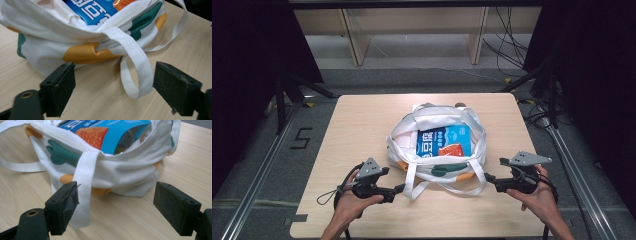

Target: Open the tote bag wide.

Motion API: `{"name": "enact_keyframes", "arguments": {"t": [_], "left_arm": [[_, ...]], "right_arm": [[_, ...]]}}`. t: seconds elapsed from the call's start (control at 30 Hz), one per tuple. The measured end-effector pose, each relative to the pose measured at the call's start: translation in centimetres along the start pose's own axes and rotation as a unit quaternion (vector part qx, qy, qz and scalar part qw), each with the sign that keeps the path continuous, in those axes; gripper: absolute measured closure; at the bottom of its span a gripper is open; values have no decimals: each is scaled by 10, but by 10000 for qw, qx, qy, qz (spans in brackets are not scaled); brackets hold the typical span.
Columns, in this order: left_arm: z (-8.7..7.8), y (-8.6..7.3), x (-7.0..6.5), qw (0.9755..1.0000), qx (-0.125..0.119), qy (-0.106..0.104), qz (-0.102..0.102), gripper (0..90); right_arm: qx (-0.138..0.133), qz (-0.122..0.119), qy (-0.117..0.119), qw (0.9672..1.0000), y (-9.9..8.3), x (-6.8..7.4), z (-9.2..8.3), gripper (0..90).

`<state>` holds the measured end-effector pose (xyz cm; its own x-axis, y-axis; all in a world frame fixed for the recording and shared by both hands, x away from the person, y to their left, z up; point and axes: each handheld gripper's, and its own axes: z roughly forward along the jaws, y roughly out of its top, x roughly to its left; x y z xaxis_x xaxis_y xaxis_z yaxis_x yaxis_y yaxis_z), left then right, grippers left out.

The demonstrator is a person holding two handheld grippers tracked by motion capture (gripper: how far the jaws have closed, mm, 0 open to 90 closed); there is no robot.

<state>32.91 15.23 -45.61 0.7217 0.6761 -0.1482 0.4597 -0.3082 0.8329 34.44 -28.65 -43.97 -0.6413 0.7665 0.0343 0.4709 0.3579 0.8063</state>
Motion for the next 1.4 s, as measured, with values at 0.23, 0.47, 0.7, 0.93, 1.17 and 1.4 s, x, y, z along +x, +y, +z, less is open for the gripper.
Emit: {"name": "enact_keyframes", "arguments": {"t": [0.23,0.47,0.7,0.93,1.17,1.4], "left_arm": [[-1,-11,-10,9999,9,-76,125,153],[-2,-23,-20,9997,-43,-29,236,150],[-5,-36,-23,9996,1,92,270,150],[-8,-46,-27,9995,68,96,291,150],[-10,-60,-34,9978,392,224,483,150],[-7,-60,-34,9962,509,190,684,151]], "right_arm": [[67,180,82,9998,-17,9,-5,196],[108,-117,93,9998,-31,12,-4,196],[160,-12,155,9998,-42,18,-9,198],[291,41,211,9993,-54,26,-13,214],[464,-325,292,9980,-69,33,-13,254],[562,-218,346,9976,-73,37,-12,253]]}}
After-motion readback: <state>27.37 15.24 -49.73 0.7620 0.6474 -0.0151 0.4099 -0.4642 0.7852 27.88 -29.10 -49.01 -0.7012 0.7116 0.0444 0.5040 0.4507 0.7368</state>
